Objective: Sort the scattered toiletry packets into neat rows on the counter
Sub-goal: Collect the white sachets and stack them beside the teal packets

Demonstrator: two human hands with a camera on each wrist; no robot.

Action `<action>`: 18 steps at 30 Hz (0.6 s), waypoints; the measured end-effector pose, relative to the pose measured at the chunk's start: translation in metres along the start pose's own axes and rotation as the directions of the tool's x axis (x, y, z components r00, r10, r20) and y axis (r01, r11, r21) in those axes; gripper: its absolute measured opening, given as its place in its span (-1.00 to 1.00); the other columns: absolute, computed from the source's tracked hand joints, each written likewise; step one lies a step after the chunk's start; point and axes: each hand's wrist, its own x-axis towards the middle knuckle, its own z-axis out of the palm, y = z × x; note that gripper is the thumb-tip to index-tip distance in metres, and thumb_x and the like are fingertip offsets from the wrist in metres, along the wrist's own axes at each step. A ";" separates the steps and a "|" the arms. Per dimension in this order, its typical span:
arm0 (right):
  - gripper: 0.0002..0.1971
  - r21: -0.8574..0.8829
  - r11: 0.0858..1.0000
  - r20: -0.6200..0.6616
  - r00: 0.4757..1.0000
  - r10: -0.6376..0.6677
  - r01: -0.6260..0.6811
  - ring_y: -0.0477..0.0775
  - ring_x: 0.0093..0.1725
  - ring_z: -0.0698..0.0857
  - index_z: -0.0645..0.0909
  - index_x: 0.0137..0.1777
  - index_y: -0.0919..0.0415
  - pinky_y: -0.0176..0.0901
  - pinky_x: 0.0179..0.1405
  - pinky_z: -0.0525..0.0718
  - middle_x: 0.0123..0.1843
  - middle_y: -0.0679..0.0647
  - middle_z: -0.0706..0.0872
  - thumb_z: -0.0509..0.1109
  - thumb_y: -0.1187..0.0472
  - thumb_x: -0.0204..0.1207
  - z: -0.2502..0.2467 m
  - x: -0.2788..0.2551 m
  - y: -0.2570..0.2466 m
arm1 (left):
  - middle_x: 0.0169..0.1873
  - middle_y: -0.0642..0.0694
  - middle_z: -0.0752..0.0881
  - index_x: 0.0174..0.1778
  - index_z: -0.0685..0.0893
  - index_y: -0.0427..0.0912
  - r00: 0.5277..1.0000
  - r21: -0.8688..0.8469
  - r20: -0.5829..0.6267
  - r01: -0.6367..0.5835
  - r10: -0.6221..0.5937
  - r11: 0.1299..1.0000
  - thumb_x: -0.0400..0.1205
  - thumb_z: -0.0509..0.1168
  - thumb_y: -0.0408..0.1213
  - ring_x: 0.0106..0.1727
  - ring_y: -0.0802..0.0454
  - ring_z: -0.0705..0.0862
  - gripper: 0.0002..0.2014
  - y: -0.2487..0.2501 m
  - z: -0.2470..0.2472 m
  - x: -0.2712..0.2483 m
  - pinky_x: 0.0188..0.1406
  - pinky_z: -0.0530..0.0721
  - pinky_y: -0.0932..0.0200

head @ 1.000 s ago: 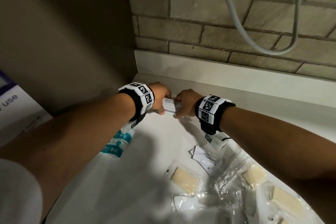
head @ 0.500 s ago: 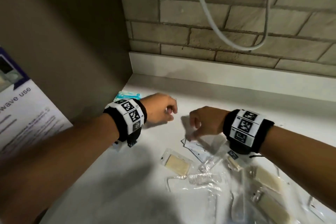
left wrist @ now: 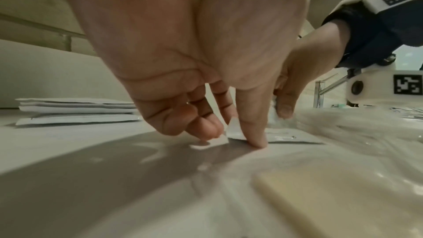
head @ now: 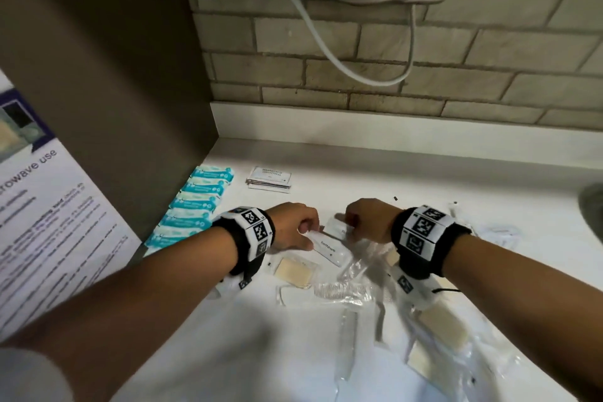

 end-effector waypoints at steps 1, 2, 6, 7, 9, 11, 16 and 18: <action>-0.86 0.014 1.000 -0.038 0.999 0.000 0.000 0.02 -0.11 0.60 0.57 -0.14 0.11 -0.18 -0.09 0.50 -0.22 -0.09 0.59 0.45 0.09 0.49 -0.003 -0.002 0.003 | -0.14 0.06 0.58 -0.06 0.61 -0.01 1.000 -0.016 -0.011 0.012 -0.012 1.000 0.50 0.50 -0.17 -0.23 0.12 0.51 -0.79 0.000 0.001 0.000 -0.35 0.38 0.37; -0.85 0.048 0.999 -0.068 0.998 -0.001 0.004 0.04 -0.08 0.59 0.57 -0.11 0.11 -0.17 -0.08 0.49 -0.17 -0.07 0.59 0.47 0.09 0.48 -0.007 -0.004 0.006 | -0.17 0.08 0.60 -0.12 0.61 0.00 0.999 -0.036 -0.020 0.031 -0.032 0.999 0.49 0.51 -0.19 -0.26 0.15 0.51 -0.82 0.002 0.001 0.000 -0.36 0.39 0.37; -0.77 0.206 0.977 -0.123 0.992 -0.024 0.049 0.07 -0.10 0.59 0.59 -0.08 0.19 -0.16 -0.14 0.50 -0.07 0.08 0.69 0.54 0.12 0.40 -0.021 -0.010 0.009 | -0.27 0.09 0.66 -0.21 0.66 0.00 0.996 -0.121 -0.039 0.078 -0.084 0.990 0.51 0.50 -0.20 -0.23 0.12 0.60 -0.88 0.005 -0.009 -0.001 -0.25 0.53 0.27; -0.72 0.242 0.968 -0.130 0.991 -0.032 0.063 0.06 -0.15 0.59 0.61 -0.06 0.25 -0.15 -0.17 0.51 -0.08 0.12 0.71 0.57 0.10 0.37 -0.023 -0.012 0.010 | -0.27 0.09 0.67 -0.19 0.67 -0.01 0.996 -0.150 -0.040 0.078 -0.085 0.986 0.51 0.50 -0.21 -0.23 0.12 0.60 -0.89 0.006 -0.013 -0.002 -0.20 0.55 0.25; -0.66 0.318 0.943 -0.130 0.990 -0.055 0.094 0.02 -0.26 0.59 0.63 -0.04 0.30 -0.20 -0.25 0.53 -0.18 0.10 0.69 0.62 0.11 0.33 -0.028 -0.015 0.009 | -0.28 0.09 0.68 -0.13 0.70 -0.05 0.995 -0.221 -0.052 0.075 -0.088 0.972 0.52 0.50 -0.24 -0.27 0.16 0.60 -0.90 0.008 -0.021 -0.005 -0.18 0.55 0.25; -0.72 0.410 0.904 -0.119 0.990 -0.075 0.118 -0.03 -0.38 0.58 0.61 -0.12 0.21 -0.28 -0.35 0.54 -0.29 0.03 0.65 0.65 0.19 0.31 -0.031 -0.016 0.008 | -0.26 0.08 0.71 -0.05 0.74 -0.08 0.991 -0.301 -0.086 0.068 -0.099 0.951 0.56 0.48 -0.23 -0.27 0.19 0.62 -0.91 0.011 -0.031 -0.009 -0.20 0.55 0.29; -0.63 0.447 0.880 -0.158 0.983 -0.098 0.159 -0.04 -0.45 0.60 0.54 -0.19 0.07 -0.26 -0.37 0.59 -0.38 -0.06 0.60 0.72 0.21 0.20 -0.039 -0.021 0.002 | -0.28 -0.02 0.71 0.06 0.70 -0.23 0.971 -0.538 -0.195 0.012 -0.138 0.843 0.69 0.31 -0.33 -0.34 0.16 0.71 -0.90 0.026 -0.048 -0.020 -0.37 0.65 0.43; -0.59 0.479 0.859 -0.209 0.974 -0.091 0.183 -0.02 -0.44 0.63 0.56 -0.10 0.12 -0.28 -0.39 0.62 -0.32 -0.04 0.64 0.73 0.22 0.19 -0.041 -0.033 0.003 | -0.28 -0.04 0.66 0.09 0.63 -0.29 0.974 -0.681 -0.166 0.002 -0.157 0.732 0.74 0.22 -0.37 -0.39 0.16 0.77 -0.89 0.047 -0.050 -0.025 -0.41 0.72 0.36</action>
